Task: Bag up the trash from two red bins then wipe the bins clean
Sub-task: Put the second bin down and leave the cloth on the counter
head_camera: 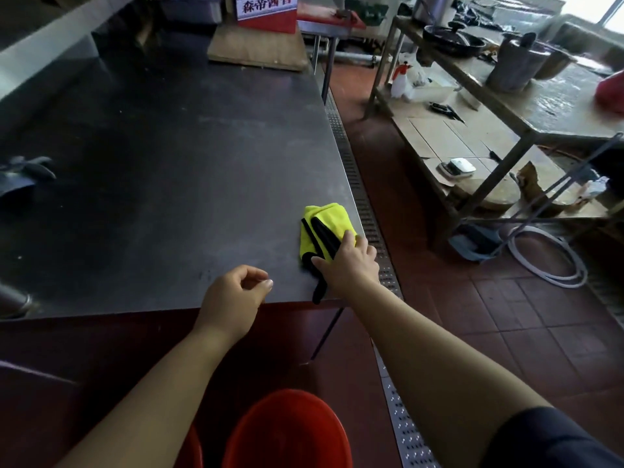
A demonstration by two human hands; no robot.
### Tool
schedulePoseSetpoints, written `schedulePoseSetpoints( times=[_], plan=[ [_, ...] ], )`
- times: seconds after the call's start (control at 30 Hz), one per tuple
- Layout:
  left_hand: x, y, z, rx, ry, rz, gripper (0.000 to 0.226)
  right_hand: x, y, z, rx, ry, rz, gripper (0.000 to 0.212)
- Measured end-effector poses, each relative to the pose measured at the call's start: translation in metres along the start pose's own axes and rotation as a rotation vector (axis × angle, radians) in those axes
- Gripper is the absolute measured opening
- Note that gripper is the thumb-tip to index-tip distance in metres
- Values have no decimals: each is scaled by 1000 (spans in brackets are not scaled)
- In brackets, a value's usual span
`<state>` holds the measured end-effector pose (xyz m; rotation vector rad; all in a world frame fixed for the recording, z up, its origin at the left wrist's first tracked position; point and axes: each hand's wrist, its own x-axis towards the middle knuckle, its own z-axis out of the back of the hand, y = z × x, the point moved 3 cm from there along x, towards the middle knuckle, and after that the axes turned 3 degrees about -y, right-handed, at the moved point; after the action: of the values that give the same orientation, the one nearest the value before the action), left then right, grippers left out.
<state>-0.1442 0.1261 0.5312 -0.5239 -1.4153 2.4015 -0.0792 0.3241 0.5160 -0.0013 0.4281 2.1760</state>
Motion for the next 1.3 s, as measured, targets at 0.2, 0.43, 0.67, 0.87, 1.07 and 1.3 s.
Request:
schedulePoseSetpoints(
  times=[0.2, 0.43, 0.67, 0.87, 1.07, 1.3],
  plan=[
    [5, -1, -17, -7, -29, 37, 2, 17, -10, -5, -262, 45, 140, 52],
    [-12, -3, -22, -3, -47, 74, 7, 13, -22, 24, 322, 28, 75, 18],
    [-21, -14, -1, -11, -77, 68, 26, -23, -8, 56, 698, 166, 218, 24],
    [-23, -32, 33, 72, -84, -119, 76, -62, 5, 89, 751, 326, 320, 33],
    [-36, -58, 50, -67, 198, -248, 48, -84, 17, 112, 715, 442, 383, 39],
    [-42, -65, 56, 91, 102, -384, 32, -109, 30, 122, 499, 366, 565, 69]
  ],
)
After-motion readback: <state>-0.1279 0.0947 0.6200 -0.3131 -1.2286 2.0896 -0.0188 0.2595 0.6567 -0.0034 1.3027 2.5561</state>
